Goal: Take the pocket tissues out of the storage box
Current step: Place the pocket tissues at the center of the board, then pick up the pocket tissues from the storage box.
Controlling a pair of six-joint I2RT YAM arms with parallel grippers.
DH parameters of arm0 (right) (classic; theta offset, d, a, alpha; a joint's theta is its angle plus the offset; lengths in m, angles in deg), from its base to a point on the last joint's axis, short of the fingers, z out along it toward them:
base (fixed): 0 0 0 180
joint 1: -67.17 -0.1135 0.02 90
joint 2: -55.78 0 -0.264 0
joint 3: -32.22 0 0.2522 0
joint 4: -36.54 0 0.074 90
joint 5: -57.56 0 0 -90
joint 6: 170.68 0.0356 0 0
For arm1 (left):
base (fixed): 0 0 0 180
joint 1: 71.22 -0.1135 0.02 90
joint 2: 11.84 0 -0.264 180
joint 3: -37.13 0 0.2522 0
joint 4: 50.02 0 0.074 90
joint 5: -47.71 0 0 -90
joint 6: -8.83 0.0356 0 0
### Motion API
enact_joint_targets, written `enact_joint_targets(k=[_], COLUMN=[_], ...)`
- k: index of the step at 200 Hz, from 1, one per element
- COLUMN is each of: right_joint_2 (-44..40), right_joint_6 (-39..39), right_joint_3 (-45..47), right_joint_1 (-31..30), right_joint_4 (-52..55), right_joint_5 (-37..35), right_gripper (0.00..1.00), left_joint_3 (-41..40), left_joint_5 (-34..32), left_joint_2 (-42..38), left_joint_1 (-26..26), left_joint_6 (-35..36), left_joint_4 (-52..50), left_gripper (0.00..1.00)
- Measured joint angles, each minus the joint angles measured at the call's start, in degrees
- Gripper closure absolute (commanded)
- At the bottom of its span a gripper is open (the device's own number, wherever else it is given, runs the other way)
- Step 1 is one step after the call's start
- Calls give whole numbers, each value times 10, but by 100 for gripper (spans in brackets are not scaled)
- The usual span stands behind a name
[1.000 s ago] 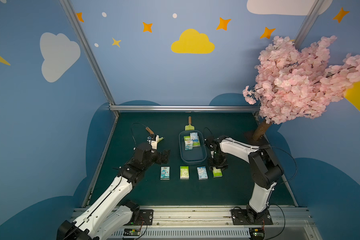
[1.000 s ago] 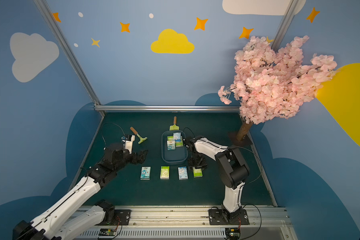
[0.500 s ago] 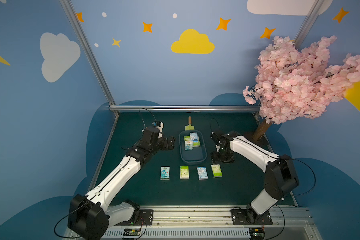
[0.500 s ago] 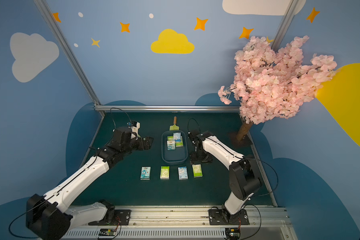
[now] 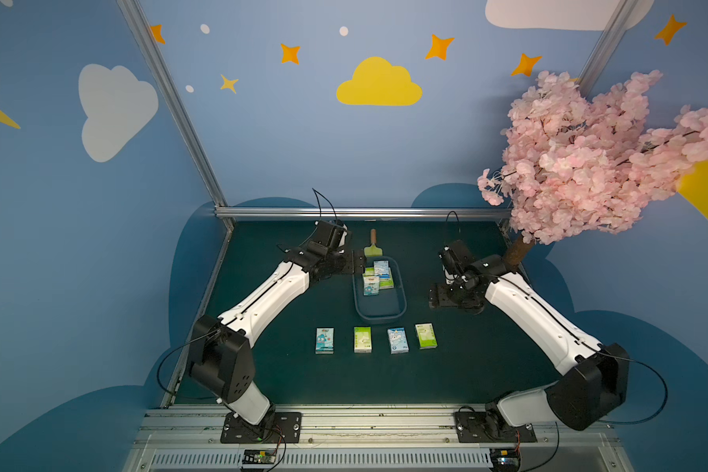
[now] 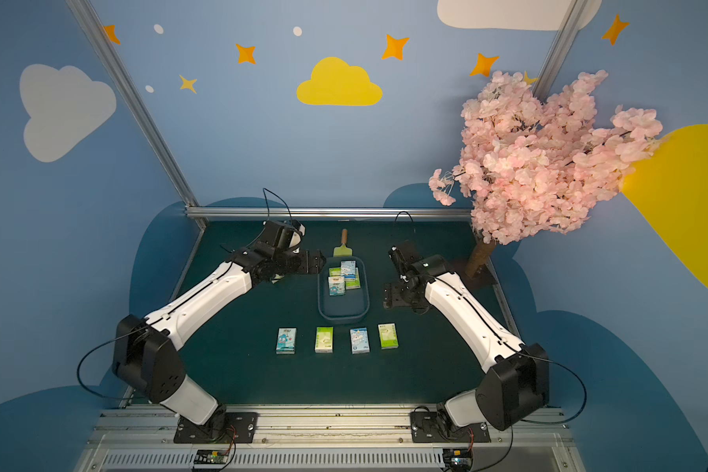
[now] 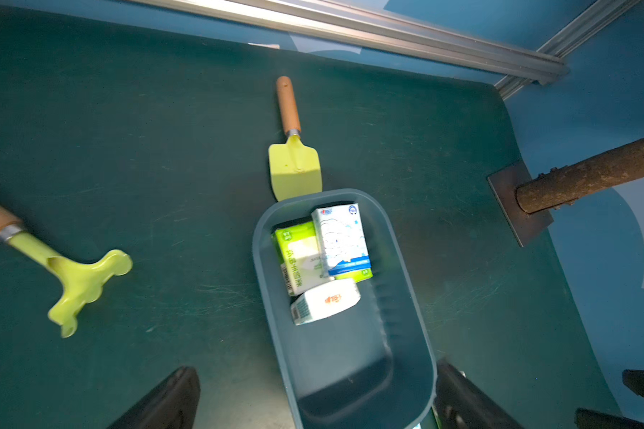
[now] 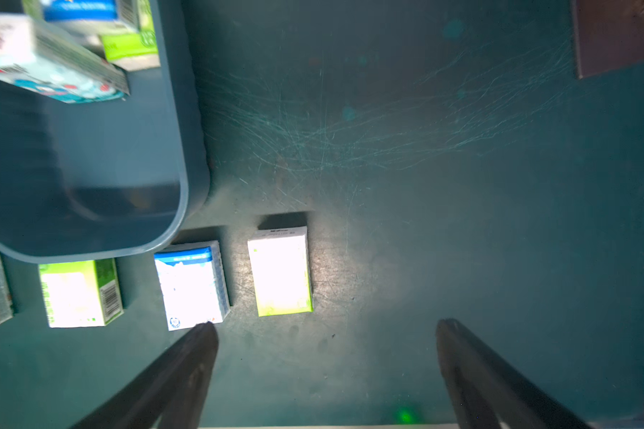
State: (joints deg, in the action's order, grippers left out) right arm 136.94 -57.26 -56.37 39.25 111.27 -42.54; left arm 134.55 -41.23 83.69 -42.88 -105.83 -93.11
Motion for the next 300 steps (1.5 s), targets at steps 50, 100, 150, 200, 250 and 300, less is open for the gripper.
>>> enact_joint_targets(k=[50,100,150,200,250,300], right_joint_2=[-45,-84,-125,-176,-242,-259], right_joint_6=[0,2,7,13,16,12], right_joint_3=[31,61,94,127,171,176], right_joint_1=[16,30,45,60,75,89], right_joint_4=[-29,-38,-42,-50,-79,-91], right_joint_5=[11,13,10,-8,-28,-28], right_gripper=[2,2,2,2,2,2], left_joint_3=[206,367,535,618,625,628], left_joint_5=[-13,-19,-17,-20,-26,-28], left_joint_2=[169,306,421,495,521,542], left_joint_1=[46,59,59,58,57,57], left_joint_6=[8,9,9,-3,-12,-16], left_joint_4=[-107,-204,-278,-316,-321,-319], left_gripper=[0,7,18,22,28,36])
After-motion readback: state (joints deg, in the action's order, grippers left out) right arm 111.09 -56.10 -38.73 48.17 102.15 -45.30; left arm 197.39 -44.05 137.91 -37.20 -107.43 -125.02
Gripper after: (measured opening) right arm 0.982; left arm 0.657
